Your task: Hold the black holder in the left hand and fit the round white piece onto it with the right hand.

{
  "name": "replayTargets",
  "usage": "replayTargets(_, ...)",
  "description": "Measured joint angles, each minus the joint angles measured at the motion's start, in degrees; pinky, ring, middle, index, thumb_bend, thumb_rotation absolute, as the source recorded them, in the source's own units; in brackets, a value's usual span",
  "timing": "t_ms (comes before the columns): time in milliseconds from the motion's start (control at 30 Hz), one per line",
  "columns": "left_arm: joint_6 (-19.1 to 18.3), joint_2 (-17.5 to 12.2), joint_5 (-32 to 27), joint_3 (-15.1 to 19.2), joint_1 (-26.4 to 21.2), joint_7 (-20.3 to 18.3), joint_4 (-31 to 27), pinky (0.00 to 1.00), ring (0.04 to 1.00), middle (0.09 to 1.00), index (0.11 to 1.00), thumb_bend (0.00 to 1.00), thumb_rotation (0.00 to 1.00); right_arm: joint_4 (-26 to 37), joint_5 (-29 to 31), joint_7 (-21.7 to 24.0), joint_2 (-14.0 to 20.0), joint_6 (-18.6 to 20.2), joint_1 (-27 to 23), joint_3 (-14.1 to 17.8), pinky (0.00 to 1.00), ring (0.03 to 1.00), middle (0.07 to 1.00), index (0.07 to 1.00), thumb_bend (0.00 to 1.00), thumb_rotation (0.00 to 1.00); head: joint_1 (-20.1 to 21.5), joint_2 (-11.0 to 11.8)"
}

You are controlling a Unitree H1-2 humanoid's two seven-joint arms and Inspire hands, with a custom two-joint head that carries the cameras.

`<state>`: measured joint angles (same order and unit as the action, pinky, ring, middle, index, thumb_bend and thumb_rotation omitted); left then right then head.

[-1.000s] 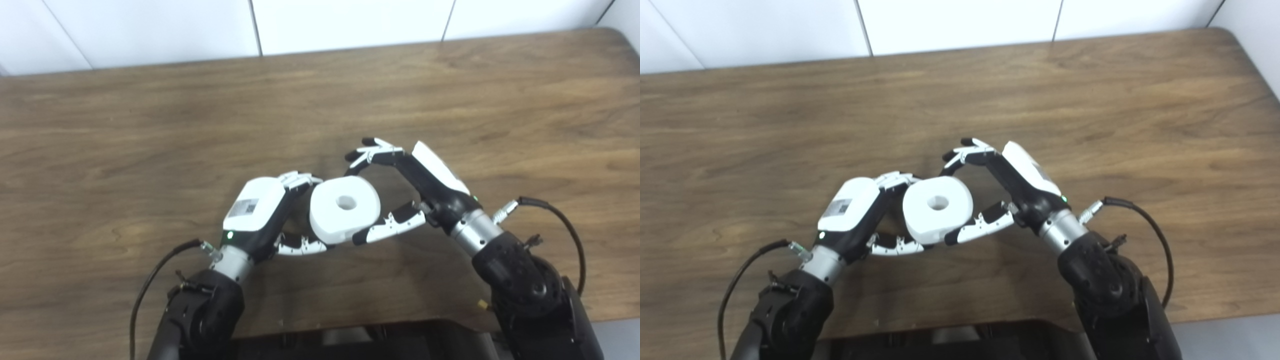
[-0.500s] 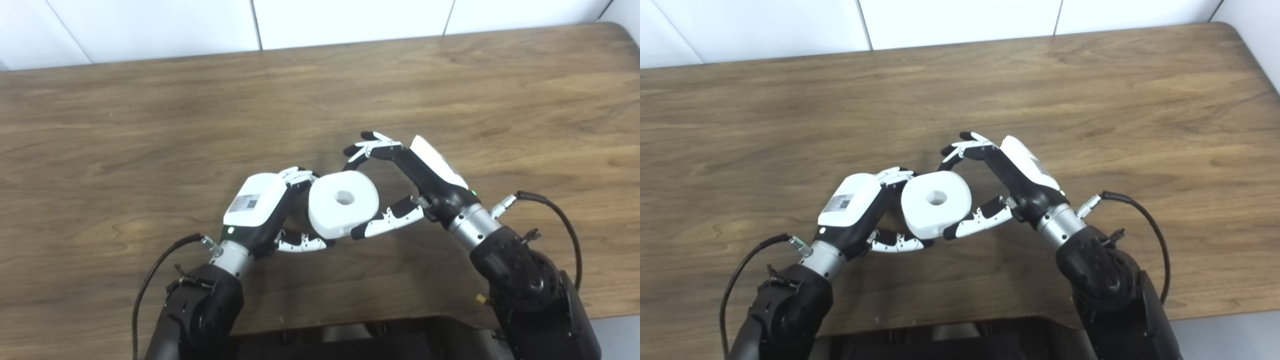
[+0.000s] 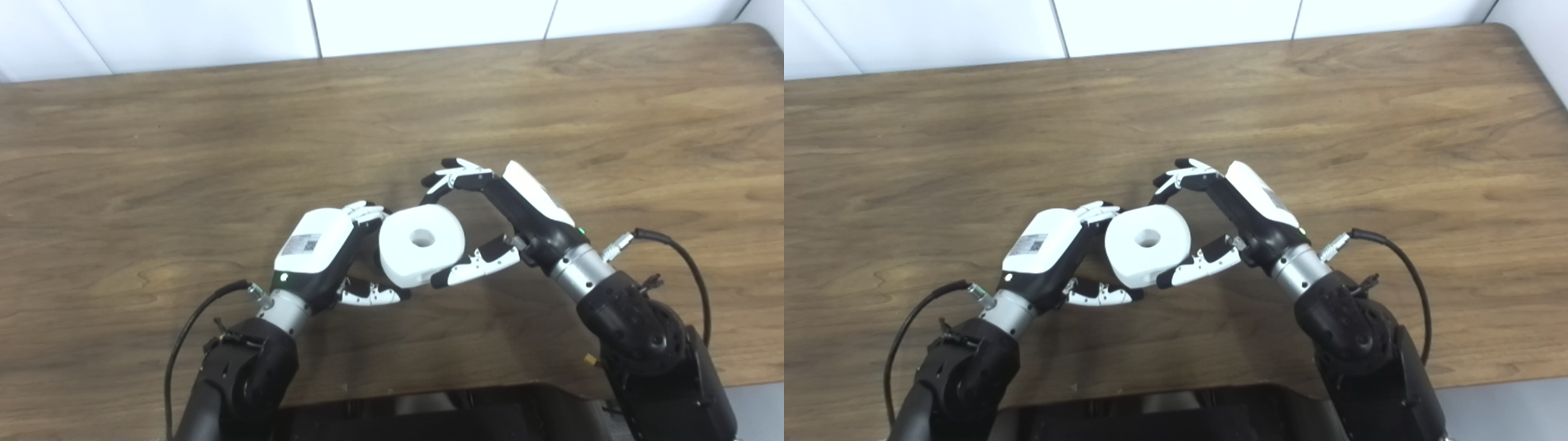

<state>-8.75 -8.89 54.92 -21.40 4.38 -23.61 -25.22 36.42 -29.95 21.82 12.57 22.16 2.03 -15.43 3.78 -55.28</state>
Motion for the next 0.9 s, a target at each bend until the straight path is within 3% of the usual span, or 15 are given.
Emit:
replayTargets(200, 0.0, 0.0, -0.2, 0.3, 0.0, -0.3, -0.1, 0.83, 0.900, 0.834, 0.631, 0.78, 0.19, -0.2, 0.1, 0.0, 0.5, 0.0, -0.3, 0.5, 0.84, 0.937, 0.785, 0.483, 0.52, 0.13, -0.1, -0.2)
replayTargets(633, 0.0, -0.1, 2.1, 0.0, 0.0, -1.4, -0.4, 0.85, 0.892, 0.825, 0.640, 0.79, 0.20, -0.2, 1.4, 0.0, 0.6, 0.0, -0.3, 0.5, 0.84, 0.938, 0.789, 0.483, 0.52, 0.14, -0.1, -0.2)
replayTargets(800, 0.1, -0.3, 3.5, -0.1, -0.2, -2.0, -0.5, 0.85, 0.891, 0.818, 0.600, 0.77, 0.16, -0.2, 1.7, 0.0, 0.7, 0.0, -0.3, 0.5, 0.83, 0.939, 0.789, 0.483, 0.52, 0.14, -0.1, -0.3)
replayTargets(833, 0.1, -0.3, 3.5, -0.1, -0.2, -2.0, -0.5, 0.85, 0.891, 0.817, 0.548, 0.65, 0.12, -0.2, 1.7, 0.0, 0.7, 0.0, -0.3, 0.5, 0.83, 0.939, 0.789, 0.483, 0.52, 0.14, -0.1, -0.3)
replayTargets(900, 0.1, -0.3, 3.6, -0.1, -0.2, -2.0, -0.5, 0.85, 0.892, 0.814, 0.504, 0.55, 0.08, -0.2, 1.8, 0.0, 0.8, 0.0, -0.3, 0.5, 0.83, 0.938, 0.788, 0.483, 0.52, 0.14, -0.2, -0.4)
